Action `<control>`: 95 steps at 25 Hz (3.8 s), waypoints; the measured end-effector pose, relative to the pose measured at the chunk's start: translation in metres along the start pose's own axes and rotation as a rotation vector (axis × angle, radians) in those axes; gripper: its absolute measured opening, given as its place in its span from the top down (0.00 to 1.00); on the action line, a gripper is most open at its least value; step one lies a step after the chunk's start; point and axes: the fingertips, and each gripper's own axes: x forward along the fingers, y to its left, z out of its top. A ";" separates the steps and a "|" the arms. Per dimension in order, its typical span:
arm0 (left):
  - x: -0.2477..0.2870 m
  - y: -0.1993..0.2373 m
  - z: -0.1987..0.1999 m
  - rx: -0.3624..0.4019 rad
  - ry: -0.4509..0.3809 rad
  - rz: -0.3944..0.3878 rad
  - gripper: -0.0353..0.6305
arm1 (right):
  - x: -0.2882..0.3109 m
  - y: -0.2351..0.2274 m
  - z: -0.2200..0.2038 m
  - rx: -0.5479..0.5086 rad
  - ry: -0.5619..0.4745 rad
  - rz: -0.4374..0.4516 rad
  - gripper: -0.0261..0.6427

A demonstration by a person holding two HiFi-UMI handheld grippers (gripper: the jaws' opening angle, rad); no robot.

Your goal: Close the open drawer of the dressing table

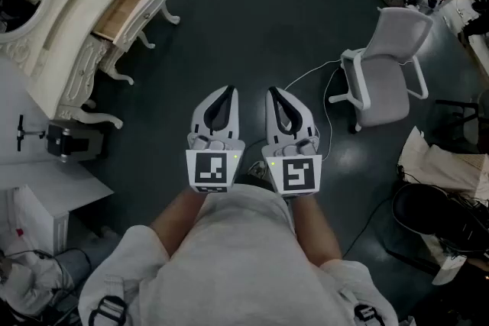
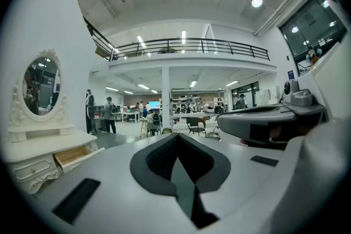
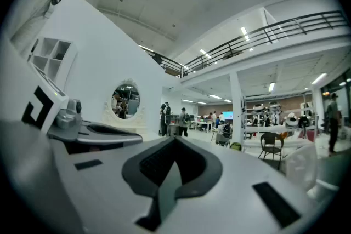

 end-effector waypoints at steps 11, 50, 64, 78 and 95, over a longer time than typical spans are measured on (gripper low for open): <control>0.005 0.055 -0.012 0.005 0.045 0.041 0.94 | 0.051 0.033 -0.009 0.019 0.019 0.045 0.94; 0.009 0.370 -0.069 -0.066 0.189 0.258 0.94 | 0.304 0.252 -0.026 -0.048 0.139 0.429 0.94; -0.012 0.407 -0.095 -0.173 0.211 0.348 0.94 | 0.330 0.300 -0.040 -0.065 0.198 0.583 0.94; 0.072 0.499 -0.122 -0.122 0.342 0.414 0.94 | 0.472 0.295 -0.092 0.285 0.366 0.698 0.94; 0.135 0.551 -0.156 -0.129 0.519 0.486 0.94 | 0.568 0.285 -0.190 0.434 0.596 0.784 0.94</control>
